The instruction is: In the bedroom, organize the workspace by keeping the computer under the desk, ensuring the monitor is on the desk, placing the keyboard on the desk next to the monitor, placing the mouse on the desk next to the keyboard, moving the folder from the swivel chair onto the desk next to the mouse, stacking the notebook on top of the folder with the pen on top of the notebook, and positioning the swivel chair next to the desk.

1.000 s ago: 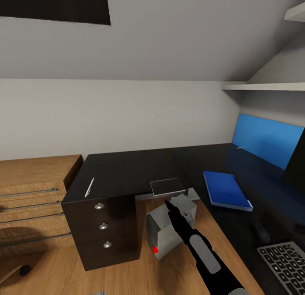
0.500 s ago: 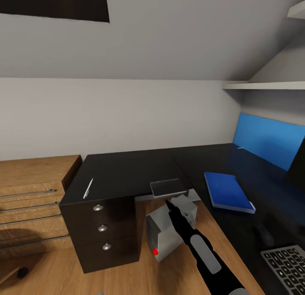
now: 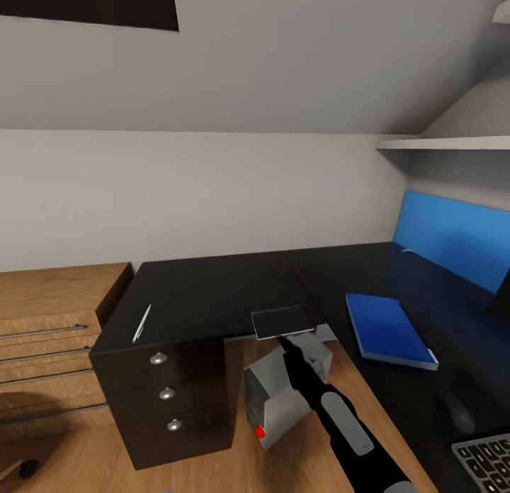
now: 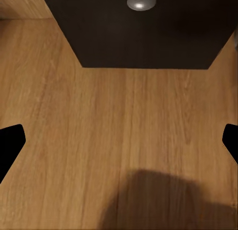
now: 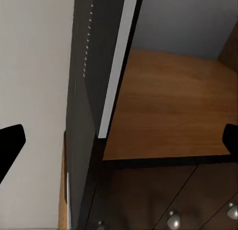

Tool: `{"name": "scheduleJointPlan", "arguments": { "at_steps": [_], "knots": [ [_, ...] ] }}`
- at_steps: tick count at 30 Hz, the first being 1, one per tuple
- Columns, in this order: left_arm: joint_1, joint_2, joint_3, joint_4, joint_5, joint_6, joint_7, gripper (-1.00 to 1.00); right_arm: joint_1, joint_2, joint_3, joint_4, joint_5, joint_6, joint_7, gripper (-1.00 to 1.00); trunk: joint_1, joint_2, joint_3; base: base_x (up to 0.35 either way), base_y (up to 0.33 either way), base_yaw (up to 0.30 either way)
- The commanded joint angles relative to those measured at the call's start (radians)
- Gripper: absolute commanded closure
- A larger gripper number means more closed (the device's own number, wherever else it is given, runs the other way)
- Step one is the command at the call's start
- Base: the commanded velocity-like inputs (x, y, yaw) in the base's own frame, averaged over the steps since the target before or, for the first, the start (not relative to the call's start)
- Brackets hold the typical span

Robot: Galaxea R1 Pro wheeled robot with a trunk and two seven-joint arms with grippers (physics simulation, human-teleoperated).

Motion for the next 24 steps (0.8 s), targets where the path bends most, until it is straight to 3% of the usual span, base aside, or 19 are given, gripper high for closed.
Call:
{"name": "scheduleJointPlan", "arguments": {
  "at_steps": [1, 24],
  "knots": [
    [0.000, 0.001, -0.004, -0.002, 0.005, 0.004, 0.007, -1.00, 0.000, 0.000, 0.000, 0.000, -0.010, 0.008, 0.001, -1.00, 0.000, 0.000, -0.001, 0.084, 0.000, 0.000],
    [0.000, 0.001, -0.004, -0.005, 0.005, -0.003, 0.001, -1.00, 0.000, 0.001, 0.000, 0.017, -0.013, 0.019, 0.001, -1.00, 0.012, -0.021, -0.010, 0.051, 0.000, 0.000]
  ]
}}
